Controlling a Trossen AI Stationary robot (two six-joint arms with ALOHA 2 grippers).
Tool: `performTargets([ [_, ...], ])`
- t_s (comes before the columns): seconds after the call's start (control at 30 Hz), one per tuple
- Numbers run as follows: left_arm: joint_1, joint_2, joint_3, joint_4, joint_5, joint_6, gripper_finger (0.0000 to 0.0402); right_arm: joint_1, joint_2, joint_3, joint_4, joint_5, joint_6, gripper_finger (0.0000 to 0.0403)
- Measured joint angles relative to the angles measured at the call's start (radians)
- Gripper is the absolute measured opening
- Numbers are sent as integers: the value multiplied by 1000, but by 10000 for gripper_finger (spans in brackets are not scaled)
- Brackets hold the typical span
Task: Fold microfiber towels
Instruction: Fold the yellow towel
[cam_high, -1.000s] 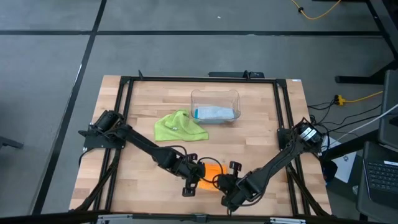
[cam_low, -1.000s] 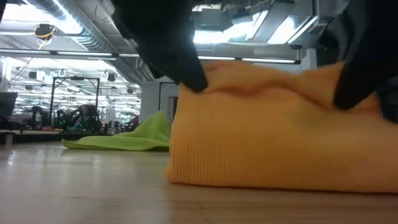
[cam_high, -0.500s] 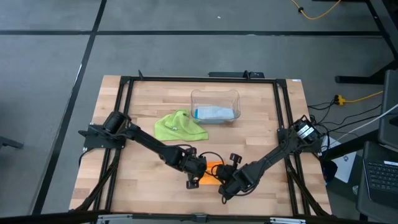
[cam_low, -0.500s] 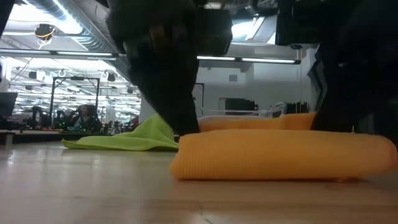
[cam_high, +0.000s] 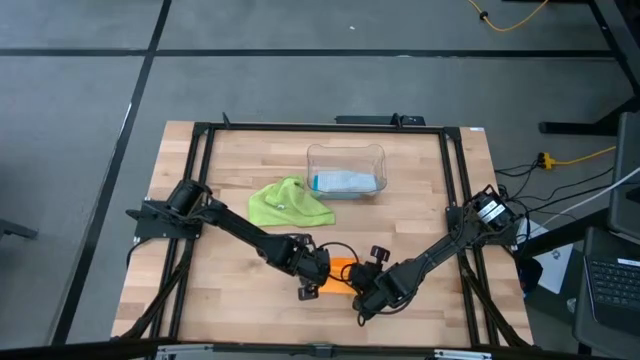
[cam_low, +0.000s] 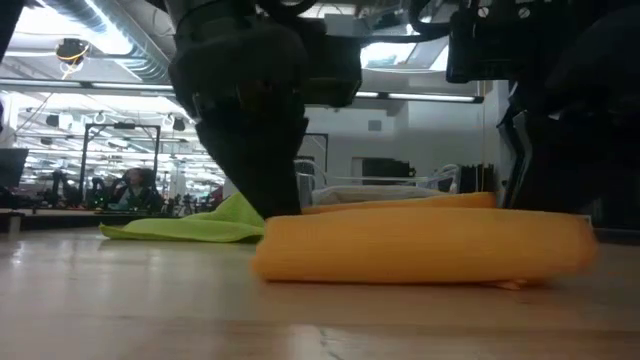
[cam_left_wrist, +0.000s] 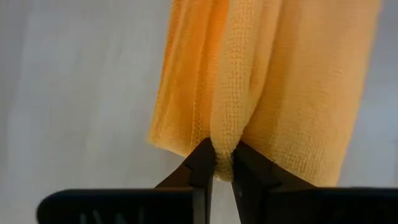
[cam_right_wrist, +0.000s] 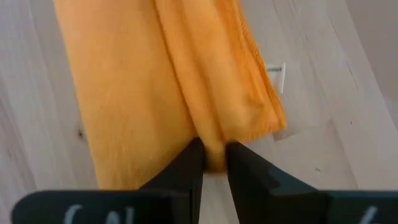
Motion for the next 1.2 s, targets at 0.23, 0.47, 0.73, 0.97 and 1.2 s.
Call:
performTargets([
  [0.23, 0, -5, 0, -21, -26, -12, 52, 0, 0, 0, -7, -2, -1, 73],
  [0.47, 0, -5, -1, -19, -33, -14, 51, 16, 0, 32, -202, -4, 151, 53],
  [0.73, 0, -5, -1, -16, -33, -14, 55, 51, 0, 90, -162, 32, 100, 38],
  [0.97, 0, -5, -1, -16, -33, -15, 52, 74, 0, 185, -122, 185, -74, 19],
  [1.2, 0, -5, -1, -16, -33, -15, 51, 28, 0, 99, 185, 57, -241, 6],
])
